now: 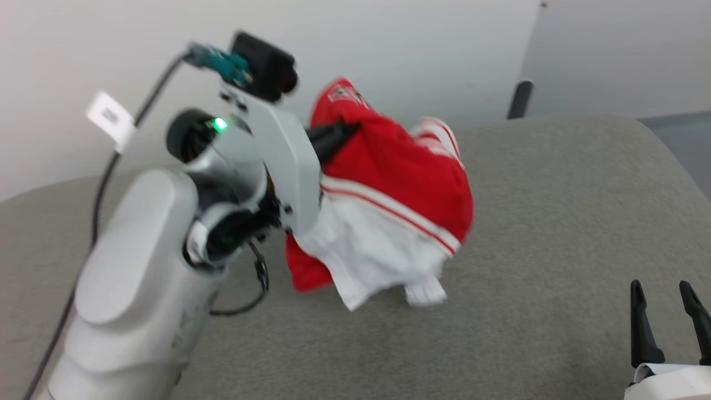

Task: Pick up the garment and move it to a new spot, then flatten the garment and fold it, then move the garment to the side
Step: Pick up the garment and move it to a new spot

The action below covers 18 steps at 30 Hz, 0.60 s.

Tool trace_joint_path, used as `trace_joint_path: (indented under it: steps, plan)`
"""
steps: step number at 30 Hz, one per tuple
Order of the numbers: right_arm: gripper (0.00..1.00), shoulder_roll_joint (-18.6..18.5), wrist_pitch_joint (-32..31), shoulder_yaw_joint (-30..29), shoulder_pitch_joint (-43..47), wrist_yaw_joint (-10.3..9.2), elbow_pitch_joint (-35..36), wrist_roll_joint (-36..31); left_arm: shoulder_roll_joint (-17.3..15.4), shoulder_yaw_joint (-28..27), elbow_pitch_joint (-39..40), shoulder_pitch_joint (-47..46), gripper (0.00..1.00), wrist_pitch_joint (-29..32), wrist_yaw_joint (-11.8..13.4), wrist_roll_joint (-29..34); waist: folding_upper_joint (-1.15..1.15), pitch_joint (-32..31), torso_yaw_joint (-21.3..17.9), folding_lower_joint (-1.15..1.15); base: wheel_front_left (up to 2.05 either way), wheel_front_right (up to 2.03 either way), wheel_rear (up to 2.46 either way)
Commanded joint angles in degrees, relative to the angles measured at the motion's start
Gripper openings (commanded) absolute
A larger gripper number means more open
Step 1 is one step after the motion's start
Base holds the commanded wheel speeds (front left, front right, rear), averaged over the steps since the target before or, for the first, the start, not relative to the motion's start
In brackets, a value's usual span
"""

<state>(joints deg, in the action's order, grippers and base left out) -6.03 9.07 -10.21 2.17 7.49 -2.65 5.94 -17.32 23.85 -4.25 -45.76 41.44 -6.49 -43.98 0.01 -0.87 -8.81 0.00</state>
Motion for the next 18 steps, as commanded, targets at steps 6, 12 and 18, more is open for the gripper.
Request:
trace_joint_path:
  steps: [6, 12, 18]
  plan:
    - [1.00, 1.22, 0.78, 0.59, -0.56, 0.00, -0.23, 0.05, -1.98, 3.56, 0.97, 5.49, 0.00, -0.55, -0.72, -2.18, -0.01, 3.59, -4.60, 0.00, 0.00, 0.00, 0.00]
    - [1.00, 1.37, 2.25, 1.30, -2.23, 0.00, -2.70, 0.84, -9.26, 10.34, 0.05, 9.07, 0.00, -3.27, -1.03, -4.74, -0.01, 5.45, -5.19, 0.00, 0.00, 0.00, 0.00]
    - [1.00, 1.47, 2.74, 1.71, -3.37, 0.00, -3.92, 0.83, -16.25, 17.95, -4.54, 9.97, 0.00, -8.78, -1.03, -7.05, -0.01, 6.46, -4.11, 0.00, 0.00, 0.00, 0.00]
